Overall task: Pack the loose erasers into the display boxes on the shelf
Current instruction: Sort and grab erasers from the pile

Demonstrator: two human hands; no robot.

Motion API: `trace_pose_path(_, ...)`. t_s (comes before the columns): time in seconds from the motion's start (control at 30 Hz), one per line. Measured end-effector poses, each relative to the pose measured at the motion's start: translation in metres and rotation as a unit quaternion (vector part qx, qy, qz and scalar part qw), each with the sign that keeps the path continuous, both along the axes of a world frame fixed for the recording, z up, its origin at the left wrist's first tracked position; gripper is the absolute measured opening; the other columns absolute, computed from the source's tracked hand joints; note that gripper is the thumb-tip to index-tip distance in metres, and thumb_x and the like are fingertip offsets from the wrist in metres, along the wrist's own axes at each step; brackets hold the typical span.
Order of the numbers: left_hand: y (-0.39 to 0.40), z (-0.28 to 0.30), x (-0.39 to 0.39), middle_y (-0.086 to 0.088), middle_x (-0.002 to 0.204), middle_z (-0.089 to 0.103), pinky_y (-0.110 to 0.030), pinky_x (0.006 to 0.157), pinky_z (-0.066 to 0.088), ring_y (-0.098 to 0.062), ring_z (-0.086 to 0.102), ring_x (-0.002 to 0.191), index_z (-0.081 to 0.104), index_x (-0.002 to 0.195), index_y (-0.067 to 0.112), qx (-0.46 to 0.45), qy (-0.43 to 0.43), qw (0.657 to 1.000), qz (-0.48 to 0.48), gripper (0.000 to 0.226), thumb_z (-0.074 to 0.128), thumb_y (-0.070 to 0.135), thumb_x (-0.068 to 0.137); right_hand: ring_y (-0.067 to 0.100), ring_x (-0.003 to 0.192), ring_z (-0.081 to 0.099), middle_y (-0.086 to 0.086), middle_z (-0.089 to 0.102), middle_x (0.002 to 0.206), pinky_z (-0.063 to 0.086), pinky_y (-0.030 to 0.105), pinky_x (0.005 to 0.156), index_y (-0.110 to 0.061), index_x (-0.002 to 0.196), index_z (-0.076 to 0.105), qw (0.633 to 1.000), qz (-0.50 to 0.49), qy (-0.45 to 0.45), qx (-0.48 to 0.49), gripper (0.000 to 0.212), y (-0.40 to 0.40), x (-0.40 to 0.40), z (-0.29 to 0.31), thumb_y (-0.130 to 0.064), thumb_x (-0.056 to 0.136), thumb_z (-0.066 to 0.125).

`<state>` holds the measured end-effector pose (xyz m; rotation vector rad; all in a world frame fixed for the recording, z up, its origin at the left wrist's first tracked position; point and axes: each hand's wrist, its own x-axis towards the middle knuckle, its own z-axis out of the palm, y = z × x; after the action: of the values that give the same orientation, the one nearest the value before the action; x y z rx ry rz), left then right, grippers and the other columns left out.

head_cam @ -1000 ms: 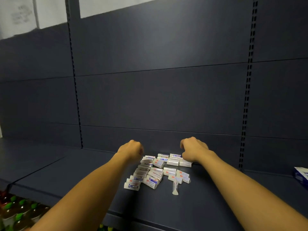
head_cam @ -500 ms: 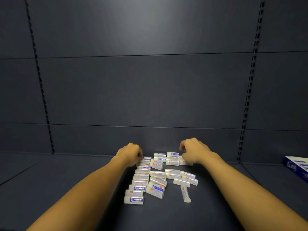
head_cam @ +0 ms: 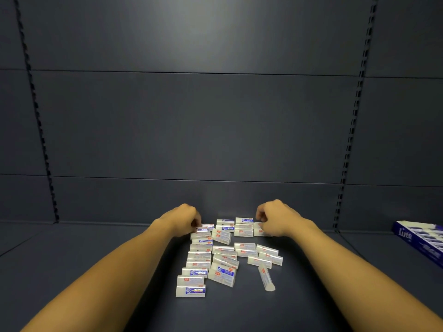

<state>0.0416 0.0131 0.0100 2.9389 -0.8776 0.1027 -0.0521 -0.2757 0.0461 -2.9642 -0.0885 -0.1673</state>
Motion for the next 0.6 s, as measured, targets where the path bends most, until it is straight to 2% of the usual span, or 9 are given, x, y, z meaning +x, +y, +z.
trace_pose_path(0.1, 0.005, 0.002, 0.000, 0.002, 0.115, 0.068, -0.034, 0.093, 0.054, -0.015, 0.063, 0.102, 0.074, 0.108, 0.021, -0.001, -0.002, 1.000, 0.007, 0.015, 0.069, 0.024, 0.094, 0.017, 0.091, 0.062, -0.003, 0.062, 0.101, 0.059, 0.038, 0.082, -0.027, 0.103, 0.066, 1.000, 0.001, 0.001, -0.001, 0.023, -0.001, 0.003, 0.001, -0.013, 0.084, 0.063)
trace_pose_path(0.3, 0.013, -0.003, 0.002, -0.001, 0.121, 0.068, -0.037, 0.098, 0.053, -0.019, 0.064, 0.108, 0.071, 0.119, 0.018, 0.006, 0.016, 0.999, 0.032, 0.026, 0.070, 0.021, 0.093, 0.017, 0.090, 0.062, -0.003, 0.063, 0.100, 0.059, 0.037, 0.082, -0.026, 0.103, 0.067, 1.000, 0.019, 0.000, -0.005, 0.021, 0.004, 0.011, -0.002, -0.013, 0.087, 0.062)
trace_pose_path(0.43, 0.018, -0.006, 0.004, 0.002, 0.110, 0.068, -0.036, 0.094, 0.056, -0.015, 0.063, 0.100, 0.071, 0.102, 0.027, -0.049, 0.027, 0.997, 0.049, 0.014, 0.074, 0.021, 0.090, 0.016, 0.089, 0.063, -0.005, 0.065, 0.099, 0.059, 0.037, 0.082, -0.027, 0.102, 0.070, 0.999, 0.037, -0.015, 0.002, 0.016, 0.016, 0.020, -0.008, -0.018, 0.091, 0.062)
trace_pose_path(0.5, 0.020, -0.005, 0.003, 0.004, 0.103, 0.066, -0.033, 0.089, 0.056, -0.013, 0.062, 0.095, 0.066, 0.092, 0.030, -0.084, 0.029, 0.994, 0.056, 0.015, 0.076, 0.019, 0.088, 0.016, 0.088, 0.063, -0.004, 0.065, 0.099, 0.059, 0.038, 0.082, -0.027, 0.102, 0.071, 0.999, 0.043, -0.027, 0.003, 0.015, 0.024, 0.026, -0.011, -0.020, 0.091, 0.063)
trace_pose_path(0.6, 0.026, 0.002, 0.002, 0.005, 0.100, 0.064, -0.030, 0.083, 0.054, -0.014, 0.061, 0.092, 0.066, 0.092, 0.028, -0.121, 0.020, 0.990, 0.066, 0.018, 0.079, 0.019, 0.085, 0.017, 0.090, 0.063, -0.003, 0.066, 0.103, 0.057, 0.035, 0.082, -0.025, 0.110, 0.069, 0.998, 0.048, -0.046, 0.005, 0.018, 0.041, 0.036, -0.016, -0.021, 0.093, 0.063)
